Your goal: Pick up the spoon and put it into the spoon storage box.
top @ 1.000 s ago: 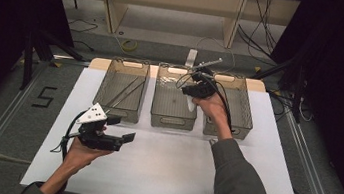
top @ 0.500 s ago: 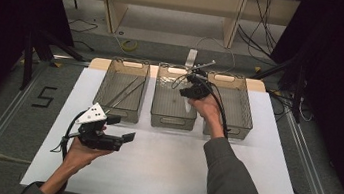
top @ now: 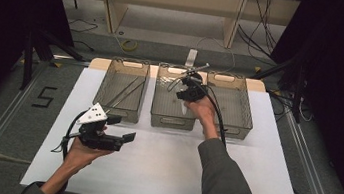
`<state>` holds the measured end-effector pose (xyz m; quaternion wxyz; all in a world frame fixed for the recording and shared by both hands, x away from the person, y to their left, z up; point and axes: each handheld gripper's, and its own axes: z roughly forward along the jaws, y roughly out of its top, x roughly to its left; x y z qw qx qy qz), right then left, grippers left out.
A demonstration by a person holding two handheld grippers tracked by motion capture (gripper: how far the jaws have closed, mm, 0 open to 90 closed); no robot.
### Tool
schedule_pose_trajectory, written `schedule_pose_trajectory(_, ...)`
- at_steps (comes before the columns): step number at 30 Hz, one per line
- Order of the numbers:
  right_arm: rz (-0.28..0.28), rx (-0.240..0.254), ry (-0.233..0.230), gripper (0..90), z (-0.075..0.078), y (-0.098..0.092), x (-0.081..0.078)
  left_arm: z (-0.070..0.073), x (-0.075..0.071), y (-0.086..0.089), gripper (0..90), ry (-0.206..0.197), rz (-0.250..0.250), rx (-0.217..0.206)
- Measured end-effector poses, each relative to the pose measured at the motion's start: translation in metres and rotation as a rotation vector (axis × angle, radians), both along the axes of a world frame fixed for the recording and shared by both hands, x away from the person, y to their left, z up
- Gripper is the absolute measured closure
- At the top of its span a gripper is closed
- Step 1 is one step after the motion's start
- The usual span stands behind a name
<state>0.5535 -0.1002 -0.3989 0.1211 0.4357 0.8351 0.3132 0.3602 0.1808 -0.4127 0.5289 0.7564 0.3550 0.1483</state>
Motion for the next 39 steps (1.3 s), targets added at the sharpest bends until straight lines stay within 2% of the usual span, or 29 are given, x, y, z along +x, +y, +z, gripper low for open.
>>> schedule_pose_trajectory(4,0.003,-0.011,0.008,85.3,-0.004,0.003,0.001,0.000,0.000,0.001,16.7,-0.003,0.006,-0.016)
schedule_pose_trajectory(13,-0.006,-0.014,0.007,83.8,-0.009,0.006,0.002,0.001,0.000,0.001,16.7,-0.006,0.005,-0.014)
schedule_pose_trajectory(14,-0.008,-0.010,0.005,80.0,-0.009,0.006,0.003,0.001,0.000,0.001,16.7,-0.005,0.005,-0.014)
schedule_pose_trajectory(16,-0.005,0.016,0.006,79.2,-0.008,0.005,0.003,0.000,0.000,0.001,16.7,-0.004,0.004,-0.015)
schedule_pose_trajectory(19,0.012,0.006,0.003,72.8,-0.006,0.006,0.002,0.001,0.000,0.001,16.7,-0.003,0.004,-0.014)
schedule_pose_trajectory(25,0.015,0.028,0.015,61.6,0.000,0.000,-0.001,0.000,0.000,0.002,16.7,-0.002,0.005,-0.017)
schedule_pose_trajectory(28,0.026,0.040,0.018,50.8,0.006,-0.004,-0.006,0.000,0.000,0.002,16.6,-0.002,0.005,-0.019)
schedule_pose_trajectory(30,0.045,0.053,0.016,46.7,0.011,-0.008,-0.011,0.001,0.000,0.002,16.6,-0.002,0.006,-0.019)
schedule_pose_trajectory(33,0.068,0.086,0.001,43.8,0.017,-0.014,-0.021,0.000,0.000,0.002,16.7,-0.002,0.003,-0.017)
schedule_pose_trajectory(39,0.154,0.098,-0.016,42.2,0.021,-0.027,-0.046,0.000,0.000,0.002,16.6,-0.002,0.008,-0.021)
